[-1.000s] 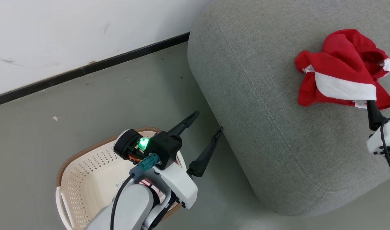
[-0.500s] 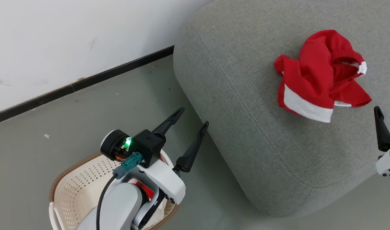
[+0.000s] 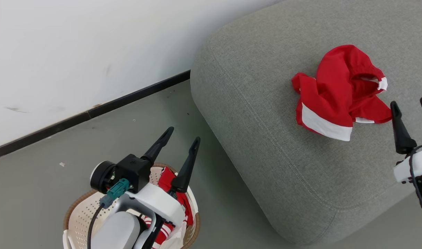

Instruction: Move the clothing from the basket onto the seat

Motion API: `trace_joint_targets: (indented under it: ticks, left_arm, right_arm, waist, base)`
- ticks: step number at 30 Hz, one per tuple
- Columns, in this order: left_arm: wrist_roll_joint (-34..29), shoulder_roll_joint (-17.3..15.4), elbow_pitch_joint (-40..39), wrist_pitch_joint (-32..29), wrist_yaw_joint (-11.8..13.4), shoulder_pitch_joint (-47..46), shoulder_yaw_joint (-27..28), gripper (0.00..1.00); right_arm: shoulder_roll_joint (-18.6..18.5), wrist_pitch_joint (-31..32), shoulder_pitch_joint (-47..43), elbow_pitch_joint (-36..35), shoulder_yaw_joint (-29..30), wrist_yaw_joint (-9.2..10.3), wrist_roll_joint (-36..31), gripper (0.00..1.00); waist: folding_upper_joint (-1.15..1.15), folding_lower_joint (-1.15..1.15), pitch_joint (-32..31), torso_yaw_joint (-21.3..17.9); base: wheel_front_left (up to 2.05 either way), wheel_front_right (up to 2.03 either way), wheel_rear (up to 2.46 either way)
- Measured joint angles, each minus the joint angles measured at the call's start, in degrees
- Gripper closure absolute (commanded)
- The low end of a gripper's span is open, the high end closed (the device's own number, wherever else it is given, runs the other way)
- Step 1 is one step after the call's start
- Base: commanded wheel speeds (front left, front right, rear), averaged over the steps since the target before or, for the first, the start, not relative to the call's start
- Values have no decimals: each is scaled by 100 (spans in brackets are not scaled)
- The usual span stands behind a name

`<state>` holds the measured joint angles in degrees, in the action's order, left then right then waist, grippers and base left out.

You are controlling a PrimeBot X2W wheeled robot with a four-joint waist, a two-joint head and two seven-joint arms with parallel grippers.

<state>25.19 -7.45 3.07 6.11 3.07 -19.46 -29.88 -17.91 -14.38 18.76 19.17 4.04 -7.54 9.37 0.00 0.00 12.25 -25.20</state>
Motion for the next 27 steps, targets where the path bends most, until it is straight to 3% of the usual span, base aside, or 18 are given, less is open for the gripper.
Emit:
trace_joint_targets:
  ticks: [17, 27]
  left_arm:
    - [376, -172, 90, 616, 675, 810, 1145, 0]
    - [453, -242, 89, 757, 996, 1427, 1671, 0]
  right_arm:
    - [569, -9, 378, -436, -851, 0, -514, 0]
    - [899, -9, 122, -558, -1088, 0, -769, 0]
  waist:
    - [0, 0, -537, 590]
    - [0, 0, -820, 1000]
  base:
    - [0, 0, 0]
    - [0, 0, 0]
